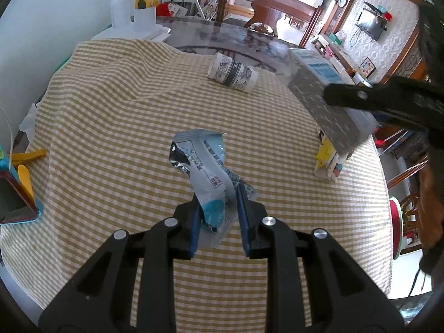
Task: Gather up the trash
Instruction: 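Grasp the white milk carton with the right tool while the left tool grasps the blue-white wrapper, then lift the milk carton and blue-white wrapper and carry them toward the red bin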
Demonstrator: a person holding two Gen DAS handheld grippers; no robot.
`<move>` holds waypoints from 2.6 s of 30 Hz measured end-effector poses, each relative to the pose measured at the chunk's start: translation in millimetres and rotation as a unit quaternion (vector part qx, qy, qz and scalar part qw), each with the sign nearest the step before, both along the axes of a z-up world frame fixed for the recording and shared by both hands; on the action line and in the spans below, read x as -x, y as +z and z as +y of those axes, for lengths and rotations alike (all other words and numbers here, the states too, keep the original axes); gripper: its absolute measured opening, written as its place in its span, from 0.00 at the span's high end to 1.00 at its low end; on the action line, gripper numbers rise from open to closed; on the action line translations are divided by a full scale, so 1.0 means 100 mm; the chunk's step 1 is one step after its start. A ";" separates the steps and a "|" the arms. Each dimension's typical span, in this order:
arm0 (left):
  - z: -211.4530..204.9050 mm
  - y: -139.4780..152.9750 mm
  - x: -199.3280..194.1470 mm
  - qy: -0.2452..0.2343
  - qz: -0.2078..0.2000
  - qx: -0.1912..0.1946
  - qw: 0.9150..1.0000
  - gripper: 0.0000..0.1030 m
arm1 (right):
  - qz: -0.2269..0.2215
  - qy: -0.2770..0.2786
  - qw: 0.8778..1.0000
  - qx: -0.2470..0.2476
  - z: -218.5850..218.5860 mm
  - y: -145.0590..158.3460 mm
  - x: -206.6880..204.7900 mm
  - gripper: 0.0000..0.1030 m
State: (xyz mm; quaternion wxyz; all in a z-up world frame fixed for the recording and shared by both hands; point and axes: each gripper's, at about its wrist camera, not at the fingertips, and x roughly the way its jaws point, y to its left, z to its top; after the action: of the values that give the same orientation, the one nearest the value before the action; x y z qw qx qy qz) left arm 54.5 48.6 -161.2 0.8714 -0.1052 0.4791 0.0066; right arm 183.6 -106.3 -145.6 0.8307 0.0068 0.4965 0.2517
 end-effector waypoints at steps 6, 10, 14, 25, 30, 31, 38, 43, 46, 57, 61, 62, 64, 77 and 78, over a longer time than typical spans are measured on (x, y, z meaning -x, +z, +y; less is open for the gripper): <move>-0.09 0.06 0.02 -0.008 -0.009 -0.003 1.000 0.78 | 0.006 -0.026 0.999 -0.038 -0.19 0.07 0.26 0.44; -0.18 0.15 0.03 -0.018 -0.020 -0.007 1.000 0.78 | 0.007 -0.045 0.997 -0.056 -0.35 0.10 0.38 0.44; -0.28 0.23 0.05 -0.028 -0.029 -0.013 0.999 0.78 | 0.006 -0.062 0.996 -0.070 -0.52 0.12 0.47 0.44; -0.53 0.39 0.14 -0.051 -0.050 -0.019 0.997 0.78 | -0.008 -0.095 0.991 -0.092 -0.89 0.21 0.72 0.44; -0.64 0.47 0.19 -0.061 -0.059 -0.021 0.996 0.78 | -0.015 -0.107 0.989 -0.101 -1.02 0.27 0.82 0.44; -0.66 0.49 0.21 -0.064 -0.062 -0.021 0.996 0.78 | -0.016 -0.109 0.989 -0.102 -1.04 0.28 0.83 0.44; -0.80 0.56 0.27 -0.077 -0.071 -0.022 0.994 0.78 | -0.023 -0.127 0.986 -0.110 -1.21 0.33 0.98 0.44; -0.91 0.60 0.30 -0.091 -0.077 -0.023 0.993 0.78 | -0.024 -0.143 0.982 -0.118 -1.36 0.34 1.08 0.44; -1.00 0.64 0.30 -0.102 -0.081 -0.023 0.991 0.78 | -0.026 -0.151 0.981 -0.119 -1.44 0.36 1.12 0.44; -1.36 0.72 0.26 -0.140 -0.091 -0.024 0.986 0.78 | -0.032 -0.187 0.974 -0.125 -1.81 0.39 1.28 0.44; -1.50 0.74 0.24 -0.142 -0.095 -0.027 0.985 0.78 | -0.033 -0.189 0.973 -0.131 -1.95 0.39 1.28 0.44; -1.53 0.74 0.24 -0.140 -0.095 -0.028 0.985 0.78 | -0.033 -0.188 0.973 -0.131 -1.98 0.39 1.28 0.44; -1.62 0.74 0.24 -0.136 -0.093 -0.029 0.986 0.78 | -0.030 -0.184 0.974 -0.132 -2.05 0.37 1.27 0.44; -2.24 0.86 0.30 -0.124 -0.103 -0.029 0.987 0.78 | -0.032 -0.183 0.972 -0.143 -2.68 0.44 1.29 0.44; -2.27 0.87 0.31 -0.123 -0.104 -0.029 0.986 0.78 | -0.033 -0.184 0.972 -0.145 -2.73 0.45 1.30 0.44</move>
State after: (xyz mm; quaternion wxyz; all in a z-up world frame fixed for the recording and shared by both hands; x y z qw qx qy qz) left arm 23.9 -178.7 -74.3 0.9133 -0.0200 0.3948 -0.0979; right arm 54.0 -379.0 -101.0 0.8688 0.2096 0.4175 0.1640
